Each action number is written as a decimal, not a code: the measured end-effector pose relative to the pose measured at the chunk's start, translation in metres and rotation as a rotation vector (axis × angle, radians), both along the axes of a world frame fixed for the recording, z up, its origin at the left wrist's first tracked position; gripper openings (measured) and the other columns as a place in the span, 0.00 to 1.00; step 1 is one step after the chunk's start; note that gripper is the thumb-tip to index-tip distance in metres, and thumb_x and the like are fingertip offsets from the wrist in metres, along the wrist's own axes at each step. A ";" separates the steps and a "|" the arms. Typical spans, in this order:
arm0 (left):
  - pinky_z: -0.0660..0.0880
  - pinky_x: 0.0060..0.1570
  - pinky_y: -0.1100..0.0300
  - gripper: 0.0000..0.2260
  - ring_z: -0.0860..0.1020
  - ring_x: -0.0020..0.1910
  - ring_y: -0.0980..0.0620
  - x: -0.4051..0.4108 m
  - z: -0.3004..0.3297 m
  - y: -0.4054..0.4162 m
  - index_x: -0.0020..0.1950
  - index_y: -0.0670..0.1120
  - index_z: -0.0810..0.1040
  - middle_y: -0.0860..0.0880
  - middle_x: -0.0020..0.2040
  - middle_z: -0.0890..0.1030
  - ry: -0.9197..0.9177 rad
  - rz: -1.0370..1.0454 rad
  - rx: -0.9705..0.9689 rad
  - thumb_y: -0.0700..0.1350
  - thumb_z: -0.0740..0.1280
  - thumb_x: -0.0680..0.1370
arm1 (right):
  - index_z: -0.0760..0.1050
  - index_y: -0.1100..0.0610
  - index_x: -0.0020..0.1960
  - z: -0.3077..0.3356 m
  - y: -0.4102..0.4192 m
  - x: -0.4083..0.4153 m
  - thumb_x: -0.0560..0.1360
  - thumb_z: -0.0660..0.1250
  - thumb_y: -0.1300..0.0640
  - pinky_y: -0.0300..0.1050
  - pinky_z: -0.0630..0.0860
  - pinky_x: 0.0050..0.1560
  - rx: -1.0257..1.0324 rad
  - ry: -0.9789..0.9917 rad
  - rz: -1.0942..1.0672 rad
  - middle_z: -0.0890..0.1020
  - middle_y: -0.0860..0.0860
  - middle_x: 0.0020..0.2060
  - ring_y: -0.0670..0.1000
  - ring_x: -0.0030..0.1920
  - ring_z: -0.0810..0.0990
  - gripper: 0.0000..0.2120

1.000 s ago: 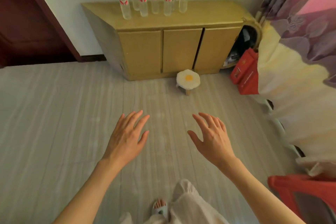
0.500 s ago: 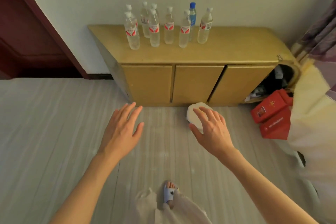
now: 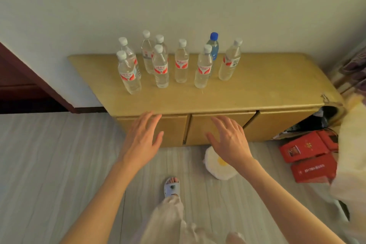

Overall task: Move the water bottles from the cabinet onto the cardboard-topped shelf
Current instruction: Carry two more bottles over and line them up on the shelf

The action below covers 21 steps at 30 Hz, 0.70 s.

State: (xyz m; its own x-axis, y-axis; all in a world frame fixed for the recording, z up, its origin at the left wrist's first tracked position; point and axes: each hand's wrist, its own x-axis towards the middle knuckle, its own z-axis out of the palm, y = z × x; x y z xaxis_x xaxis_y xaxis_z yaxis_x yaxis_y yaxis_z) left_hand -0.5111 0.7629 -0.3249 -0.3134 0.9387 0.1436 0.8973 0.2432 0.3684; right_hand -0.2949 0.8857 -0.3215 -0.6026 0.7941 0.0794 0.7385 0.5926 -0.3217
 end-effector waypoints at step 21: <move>0.60 0.65 0.60 0.38 0.63 0.68 0.54 -0.162 -0.047 0.270 0.72 0.47 0.57 0.48 0.69 0.65 -0.700 0.308 -0.053 0.47 0.74 0.68 | 0.56 0.57 0.73 -0.062 0.294 -0.146 0.68 0.74 0.57 0.57 0.68 0.65 -0.622 0.357 -0.239 0.68 0.55 0.68 0.56 0.66 0.67 0.40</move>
